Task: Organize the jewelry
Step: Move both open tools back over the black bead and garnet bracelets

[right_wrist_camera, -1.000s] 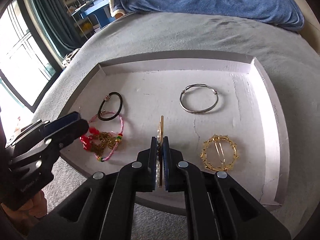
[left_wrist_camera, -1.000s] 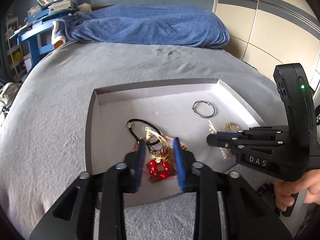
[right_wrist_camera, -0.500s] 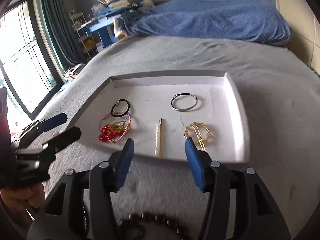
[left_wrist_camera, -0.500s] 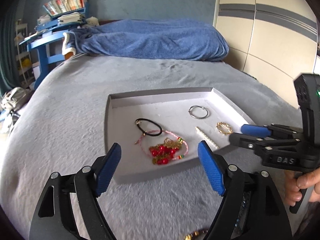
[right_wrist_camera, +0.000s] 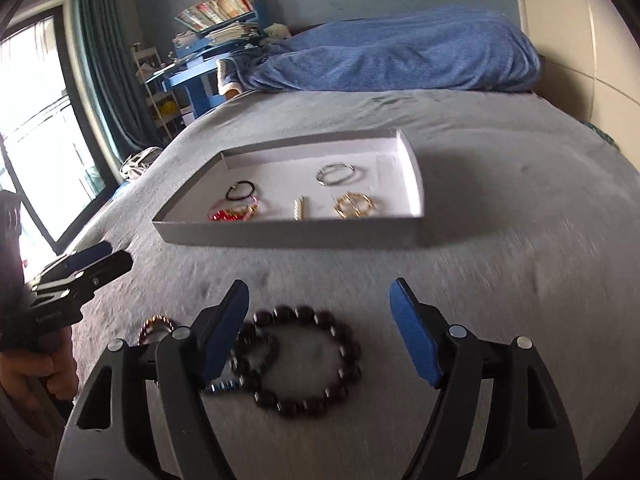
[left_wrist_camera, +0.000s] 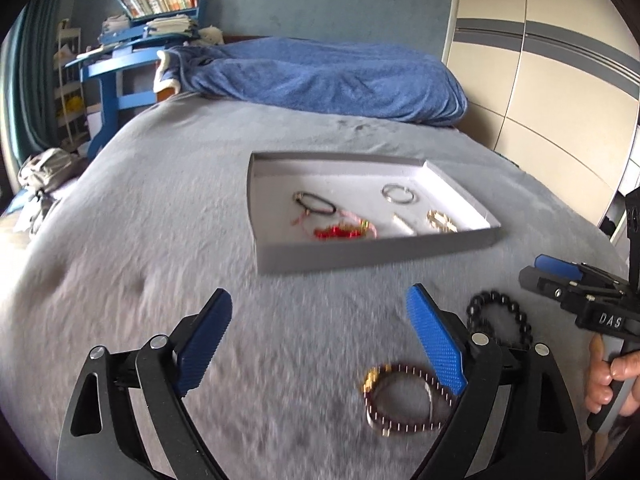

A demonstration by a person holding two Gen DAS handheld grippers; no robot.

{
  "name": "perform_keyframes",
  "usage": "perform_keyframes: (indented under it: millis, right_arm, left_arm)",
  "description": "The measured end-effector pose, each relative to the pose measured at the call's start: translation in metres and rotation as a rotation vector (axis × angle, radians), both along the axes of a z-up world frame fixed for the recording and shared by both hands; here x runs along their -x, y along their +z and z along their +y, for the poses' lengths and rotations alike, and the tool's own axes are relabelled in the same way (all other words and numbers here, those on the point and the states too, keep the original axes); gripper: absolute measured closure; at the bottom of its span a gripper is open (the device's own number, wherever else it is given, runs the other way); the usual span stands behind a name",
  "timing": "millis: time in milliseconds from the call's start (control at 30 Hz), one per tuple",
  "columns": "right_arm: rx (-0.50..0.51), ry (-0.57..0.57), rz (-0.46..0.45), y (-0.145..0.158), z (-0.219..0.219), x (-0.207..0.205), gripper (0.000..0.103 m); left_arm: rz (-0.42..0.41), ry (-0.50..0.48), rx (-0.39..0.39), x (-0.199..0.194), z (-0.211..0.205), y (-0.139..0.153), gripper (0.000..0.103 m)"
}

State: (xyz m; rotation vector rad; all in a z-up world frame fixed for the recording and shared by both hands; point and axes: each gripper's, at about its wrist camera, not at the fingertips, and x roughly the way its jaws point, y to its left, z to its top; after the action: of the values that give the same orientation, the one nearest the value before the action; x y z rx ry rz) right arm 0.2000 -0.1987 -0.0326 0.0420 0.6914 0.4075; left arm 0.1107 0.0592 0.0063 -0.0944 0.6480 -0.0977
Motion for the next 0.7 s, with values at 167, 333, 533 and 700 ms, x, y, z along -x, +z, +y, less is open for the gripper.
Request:
perform_keyframes:
  millis: [167,333,533,700]
  right_arm:
    - [0.002,-0.032,0.015,-0.009,-0.011,0.011,0.030]
    - [-0.003,-0.069,0.036,-0.021,-0.026,0.021,0.030]
    - [0.010,-0.079,0.040,-0.025,-0.027,0.025,0.030]
    - [0.026,-0.076,0.037,-0.027,-0.024,0.028,0.030]
  left_arm:
    - [0.009,-0.008,-0.003,0.014,-0.004,-0.006,0.014]
    - [0.025,-0.016,0.002,0.025,-0.006,-0.014,0.014]
    - [0.017,-0.040,-0.030,0.035,-0.015,-0.016,0.014]
    - [0.017,-0.057,-0.048,0.039,-0.020,-0.019,0.014]
